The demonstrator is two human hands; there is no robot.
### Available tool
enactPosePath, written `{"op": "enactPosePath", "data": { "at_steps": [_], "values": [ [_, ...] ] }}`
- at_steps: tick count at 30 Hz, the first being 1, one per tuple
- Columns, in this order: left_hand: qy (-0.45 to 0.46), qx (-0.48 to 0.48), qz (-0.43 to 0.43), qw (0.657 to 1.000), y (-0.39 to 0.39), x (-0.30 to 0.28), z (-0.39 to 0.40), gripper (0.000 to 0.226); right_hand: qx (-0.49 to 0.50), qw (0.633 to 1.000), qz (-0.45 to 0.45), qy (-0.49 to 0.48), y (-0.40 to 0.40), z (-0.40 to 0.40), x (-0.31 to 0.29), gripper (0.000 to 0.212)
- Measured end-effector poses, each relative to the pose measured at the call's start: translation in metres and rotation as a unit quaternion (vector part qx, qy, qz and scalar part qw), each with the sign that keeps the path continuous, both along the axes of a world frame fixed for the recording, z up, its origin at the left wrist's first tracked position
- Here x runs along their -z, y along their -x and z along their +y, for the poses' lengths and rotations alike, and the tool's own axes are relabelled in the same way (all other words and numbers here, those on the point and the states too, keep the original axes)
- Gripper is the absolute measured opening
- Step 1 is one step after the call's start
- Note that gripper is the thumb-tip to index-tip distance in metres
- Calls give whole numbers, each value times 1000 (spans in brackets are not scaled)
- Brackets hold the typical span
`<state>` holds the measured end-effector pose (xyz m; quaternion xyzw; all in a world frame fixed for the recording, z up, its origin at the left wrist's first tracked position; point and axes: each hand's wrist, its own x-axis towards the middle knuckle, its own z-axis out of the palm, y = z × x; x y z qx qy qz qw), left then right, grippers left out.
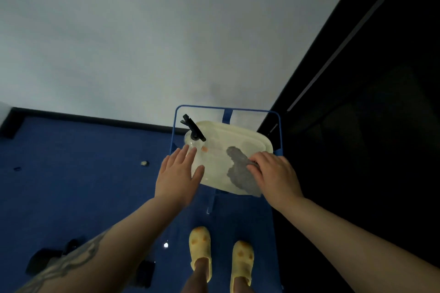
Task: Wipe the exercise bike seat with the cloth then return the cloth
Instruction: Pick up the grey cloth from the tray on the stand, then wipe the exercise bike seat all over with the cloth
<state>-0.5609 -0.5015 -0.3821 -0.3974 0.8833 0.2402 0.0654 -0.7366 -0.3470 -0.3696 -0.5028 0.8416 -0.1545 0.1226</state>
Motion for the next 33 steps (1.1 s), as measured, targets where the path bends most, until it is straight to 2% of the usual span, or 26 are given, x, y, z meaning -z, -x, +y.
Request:
{"op": "enactPosePath", "data": {
  "at_steps": [7, 14, 20, 25, 28, 33],
  "values": [
    [101, -63, 96, 988, -20, -110, -33, 55, -4, 982, 26, 186, -9, -38, -106, 12],
    [206, -134, 100, 964, -73, -190, -29, 56, -47, 947, 15, 316, -33, -68, -174, 9],
    [259, -268, 101, 922, -137, -227, 34, 57, -170, 919, -5, 355, -76, -79, -202, 8],
    [288, -375, 50, 880, -197, -238, 99, 59, -273, 893, -45, 356, -137, -78, -208, 16],
    [289, -432, 22, 854, -233, -244, 141, 59, -327, 876, -78, 346, -181, -70, -209, 12],
    [295, -530, 5, 795, -291, -259, 208, 58, -431, 830, -119, 334, -256, -51, -219, 9]
  ]
}}
